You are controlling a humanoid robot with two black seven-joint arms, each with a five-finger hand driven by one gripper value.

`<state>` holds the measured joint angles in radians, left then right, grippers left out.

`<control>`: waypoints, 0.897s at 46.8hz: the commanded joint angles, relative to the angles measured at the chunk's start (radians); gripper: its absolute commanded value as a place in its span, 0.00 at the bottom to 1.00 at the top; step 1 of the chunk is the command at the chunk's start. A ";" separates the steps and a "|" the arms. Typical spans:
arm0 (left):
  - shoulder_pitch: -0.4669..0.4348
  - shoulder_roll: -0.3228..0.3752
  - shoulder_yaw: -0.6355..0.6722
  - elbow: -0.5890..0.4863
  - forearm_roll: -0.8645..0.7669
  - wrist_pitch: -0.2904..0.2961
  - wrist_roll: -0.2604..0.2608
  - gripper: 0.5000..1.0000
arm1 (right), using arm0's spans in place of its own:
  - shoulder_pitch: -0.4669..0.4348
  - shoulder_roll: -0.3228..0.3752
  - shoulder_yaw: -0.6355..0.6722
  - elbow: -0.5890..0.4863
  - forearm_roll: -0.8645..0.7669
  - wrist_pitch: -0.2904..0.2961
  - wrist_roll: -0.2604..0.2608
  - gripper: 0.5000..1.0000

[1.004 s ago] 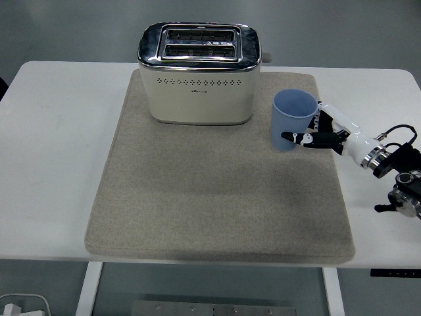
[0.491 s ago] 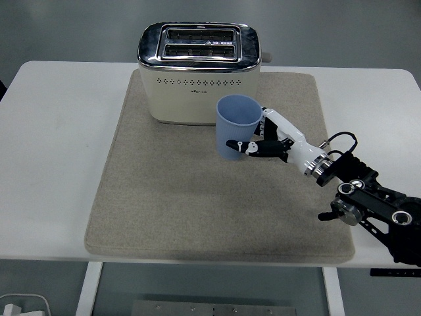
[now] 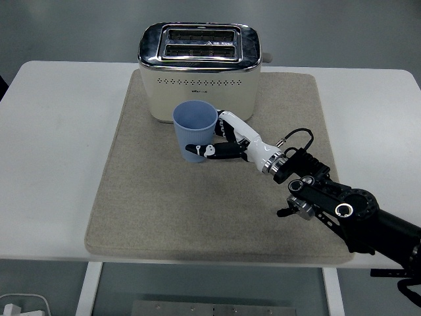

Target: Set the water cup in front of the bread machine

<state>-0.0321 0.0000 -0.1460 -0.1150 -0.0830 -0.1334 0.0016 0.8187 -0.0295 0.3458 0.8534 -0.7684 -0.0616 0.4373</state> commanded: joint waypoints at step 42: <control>0.000 0.000 0.000 0.000 -0.001 0.000 0.000 1.00 | -0.001 0.029 -0.001 -0.086 0.003 0.017 0.026 0.83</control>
<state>-0.0322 0.0000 -0.1459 -0.1150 -0.0830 -0.1334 0.0015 0.8192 0.0002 0.3457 0.7670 -0.7654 -0.0446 0.4632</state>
